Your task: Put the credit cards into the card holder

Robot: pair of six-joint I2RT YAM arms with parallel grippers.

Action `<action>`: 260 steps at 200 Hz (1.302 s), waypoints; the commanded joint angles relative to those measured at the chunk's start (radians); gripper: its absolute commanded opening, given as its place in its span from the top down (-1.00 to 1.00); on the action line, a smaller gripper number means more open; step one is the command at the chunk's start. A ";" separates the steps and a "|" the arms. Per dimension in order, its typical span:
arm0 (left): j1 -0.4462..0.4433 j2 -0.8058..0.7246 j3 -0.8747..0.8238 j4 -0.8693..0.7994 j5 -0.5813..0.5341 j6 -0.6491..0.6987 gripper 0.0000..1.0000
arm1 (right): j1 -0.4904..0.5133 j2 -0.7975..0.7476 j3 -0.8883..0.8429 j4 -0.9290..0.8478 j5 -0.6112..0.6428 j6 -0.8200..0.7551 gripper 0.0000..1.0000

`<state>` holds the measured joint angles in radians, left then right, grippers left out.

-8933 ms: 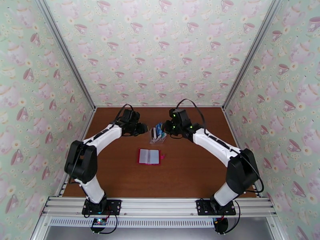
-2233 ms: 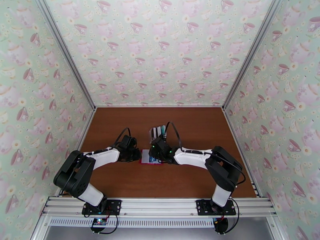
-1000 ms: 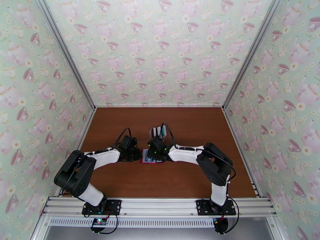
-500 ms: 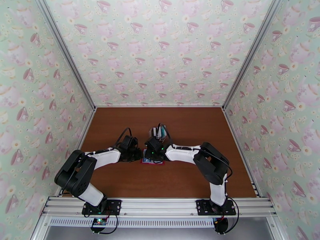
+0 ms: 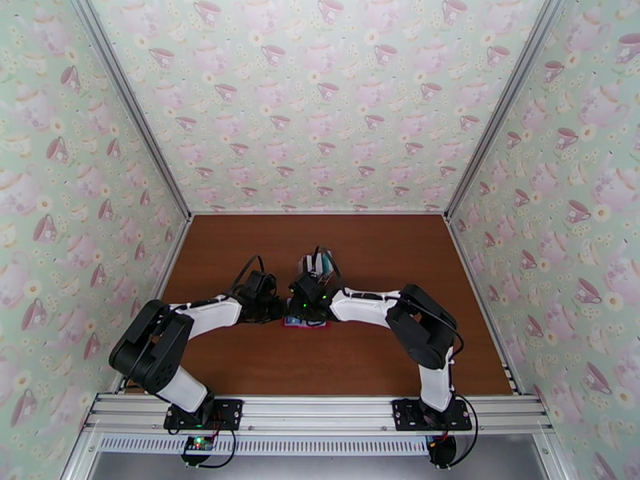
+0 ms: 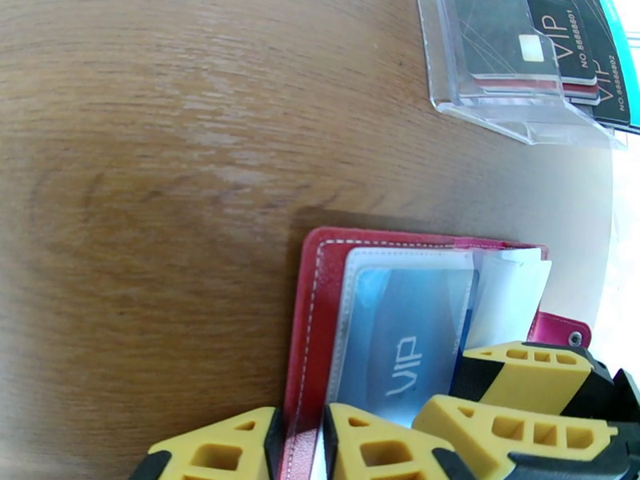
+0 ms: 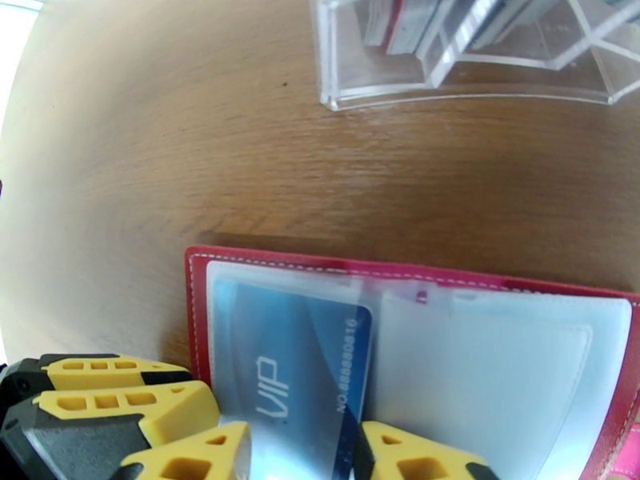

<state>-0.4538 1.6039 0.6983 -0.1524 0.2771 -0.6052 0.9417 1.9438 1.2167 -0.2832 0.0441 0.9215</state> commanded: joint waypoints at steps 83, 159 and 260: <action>0.003 -0.063 0.030 -0.224 0.015 0.010 0.50 | 0.006 -0.142 0.008 -0.089 0.060 -0.064 0.04; -0.047 -0.171 0.092 -0.256 0.066 -0.010 0.48 | -0.105 -0.209 -0.123 -0.004 -0.050 -0.111 0.05; -0.119 -0.116 0.026 -0.125 0.045 -0.080 0.24 | -0.159 -0.158 -0.103 -0.004 -0.147 -0.167 0.06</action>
<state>-0.5694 1.4582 0.7609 -0.3267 0.3264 -0.6647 0.7906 1.7653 1.0977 -0.2970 -0.0731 0.7765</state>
